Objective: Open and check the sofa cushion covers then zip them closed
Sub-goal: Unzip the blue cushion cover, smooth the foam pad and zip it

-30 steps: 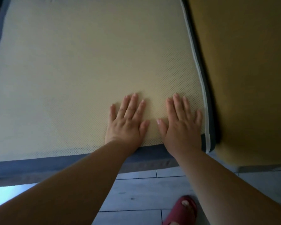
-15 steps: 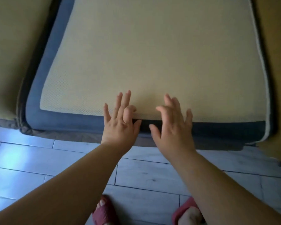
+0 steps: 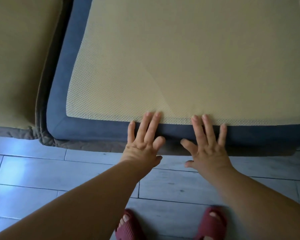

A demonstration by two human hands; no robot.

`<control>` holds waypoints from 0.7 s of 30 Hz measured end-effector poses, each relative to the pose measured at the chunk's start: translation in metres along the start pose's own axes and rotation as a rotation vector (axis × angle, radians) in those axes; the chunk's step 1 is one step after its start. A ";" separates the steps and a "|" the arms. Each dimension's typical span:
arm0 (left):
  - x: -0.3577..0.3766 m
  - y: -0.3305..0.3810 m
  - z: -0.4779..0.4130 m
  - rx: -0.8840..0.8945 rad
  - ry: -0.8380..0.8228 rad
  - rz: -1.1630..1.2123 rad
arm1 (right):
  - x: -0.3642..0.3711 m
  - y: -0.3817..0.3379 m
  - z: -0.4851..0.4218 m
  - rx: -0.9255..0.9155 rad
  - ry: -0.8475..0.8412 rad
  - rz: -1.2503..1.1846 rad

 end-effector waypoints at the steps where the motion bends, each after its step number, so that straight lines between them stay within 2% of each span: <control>1: 0.003 0.001 0.000 -0.002 -0.039 -0.004 | 0.005 -0.003 -0.001 0.015 0.011 0.004; 5: 0.016 0.003 -0.005 -0.100 0.027 -0.034 | 0.022 -0.001 -0.002 -0.005 0.120 0.019; 10: 0.019 0.005 -0.007 -0.113 0.086 -0.030 | 0.031 0.004 0.004 -0.071 0.340 0.011; 15: 0.016 0.007 -0.004 -0.128 0.061 -0.043 | 0.035 0.004 0.006 -0.069 0.400 0.054; 21: 0.006 0.013 -0.001 -0.139 0.022 -0.041 | 0.003 -0.013 0.007 0.035 0.289 -0.167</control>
Point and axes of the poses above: each hand's wrist, its own z-axis away from the middle knuckle, its own x-axis out of the palm, y = z × x, the point moved 3 cm from there along -z, towards the middle knuckle, and after that the axes turned 7 degrees about -z, right-handed, at the moved point
